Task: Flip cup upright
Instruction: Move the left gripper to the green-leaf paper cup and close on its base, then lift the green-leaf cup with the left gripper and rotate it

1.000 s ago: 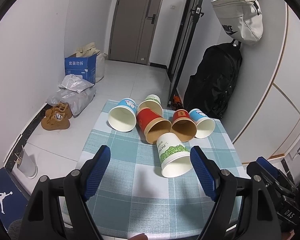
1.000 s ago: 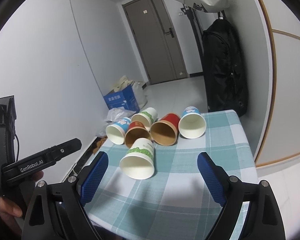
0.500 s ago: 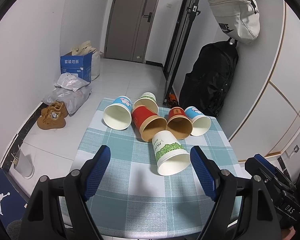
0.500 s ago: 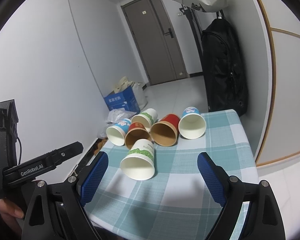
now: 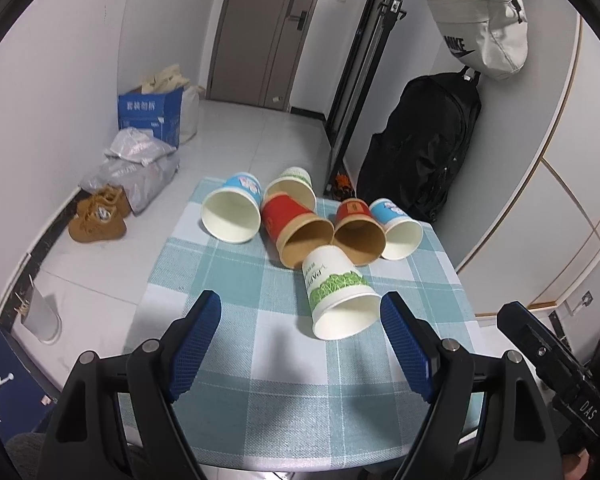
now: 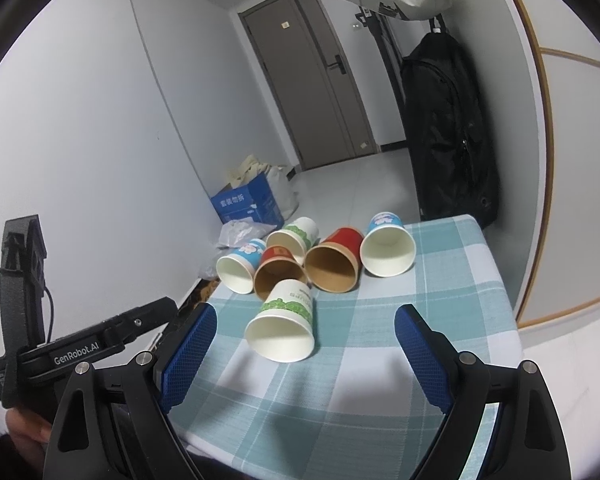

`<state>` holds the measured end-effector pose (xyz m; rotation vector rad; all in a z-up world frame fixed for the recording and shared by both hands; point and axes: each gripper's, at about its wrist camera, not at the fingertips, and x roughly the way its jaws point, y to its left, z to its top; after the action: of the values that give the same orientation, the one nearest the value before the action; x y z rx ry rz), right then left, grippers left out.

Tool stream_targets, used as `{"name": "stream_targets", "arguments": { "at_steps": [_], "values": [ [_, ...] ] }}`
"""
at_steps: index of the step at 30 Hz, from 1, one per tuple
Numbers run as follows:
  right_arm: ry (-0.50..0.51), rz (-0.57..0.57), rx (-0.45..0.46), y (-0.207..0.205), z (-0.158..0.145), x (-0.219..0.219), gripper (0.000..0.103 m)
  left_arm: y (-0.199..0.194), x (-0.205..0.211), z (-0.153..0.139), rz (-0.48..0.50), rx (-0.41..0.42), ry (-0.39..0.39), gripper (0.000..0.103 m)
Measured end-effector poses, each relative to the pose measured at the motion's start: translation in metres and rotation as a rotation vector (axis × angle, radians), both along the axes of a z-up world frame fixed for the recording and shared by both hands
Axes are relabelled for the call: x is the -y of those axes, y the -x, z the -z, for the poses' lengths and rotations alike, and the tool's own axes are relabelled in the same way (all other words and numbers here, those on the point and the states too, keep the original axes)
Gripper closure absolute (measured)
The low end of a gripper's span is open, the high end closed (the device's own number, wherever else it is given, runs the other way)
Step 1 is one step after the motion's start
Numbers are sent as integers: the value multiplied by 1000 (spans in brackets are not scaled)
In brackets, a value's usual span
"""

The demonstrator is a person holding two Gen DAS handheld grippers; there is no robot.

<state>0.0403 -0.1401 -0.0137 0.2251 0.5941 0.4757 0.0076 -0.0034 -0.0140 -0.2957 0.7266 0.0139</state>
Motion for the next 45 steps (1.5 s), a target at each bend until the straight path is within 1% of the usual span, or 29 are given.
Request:
{"name": "stream_targets", "arguments": {
  "at_steps": [3, 5, 7, 9, 12, 14, 15, 18, 20, 21, 23, 24, 26, 27, 29, 31, 33, 36, 37, 39, 41, 45],
  "values": [
    [-27, 0, -23, -6, 3, 2, 12, -8, -6, 5, -6, -27, 7, 24],
    [-43, -1, -33, -9, 4, 5, 11, -18, -12, 9, -13, -57, 31, 24],
    [-45, -1, -39, -14, 6, 7, 8, -27, -19, 14, -22, -92, 70, 24],
    [-46, -4, -50, -20, 8, 8, 8, -34, -21, 17, -13, -113, 91, 24],
    [-51, 0, -71, -29, 11, 12, 8, -45, -15, 17, 17, -130, 92, 24],
    [-60, -7, -69, -33, 11, 14, 8, -56, -10, 19, 57, -153, 108, 24],
    [-65, -13, -61, -34, 9, 15, 7, -62, -6, 20, 74, -167, 113, 24],
    [-59, -27, -36, -38, 6, 13, 2, -78, 4, 24, 104, -212, 89, 24],
    [-68, -36, -45, -43, 6, 13, 0, -89, 7, 31, 128, -254, 115, 25],
    [-83, -39, -57, -46, 7, 14, 0, -97, 8, 37, 140, -291, 141, 25],
    [-107, -31, -83, -50, 10, 16, 0, -104, 7, 43, 152, -320, 181, 25],
    [-117, -25, -96, -51, 12, 18, 0, -110, 8, 48, 156, -350, 196, 25],
    [-137, -23, -123, -53, 14, 20, 0, -115, 9, 52, 166, -379, 221, 25],
    [-141, -24, -129, -53, 15, 21, 0, -118, 10, 54, 168, -387, 227, 25],
    [-139, -30, -127, -52, 14, 21, 0, -124, 11, 62, 162, -428, 244, 25],
    [-140, -35, -120, -52, 12, 21, 0, -126, 10, 68, 143, -455, 238, 25],
    [-141, -35, -119, -53, 11, 22, 0, -125, 8, 70, 136, -465, 233, 25],
    [-152, -33, -136, -55, 13, 23, 0, -123, 9, 70, 141, -485, 239, 25],
    [-156, -33, -143, -56, 14, 23, 0, -123, 9, 70, 144, -490, 242, 32],
    [-162, -32, -149, -57, 14, 24, 0, -127, 11, 73, 155, -508, 251, 42],
    [-162, -30, -147, -56, 14, 25, 0, -130, 12, 75, 148, -505, 251, 42],
    [-159, -21, -153, -56, 15, 27, 0, -128, 16, 73, 155, -501, 226, 43]
  ]
}}
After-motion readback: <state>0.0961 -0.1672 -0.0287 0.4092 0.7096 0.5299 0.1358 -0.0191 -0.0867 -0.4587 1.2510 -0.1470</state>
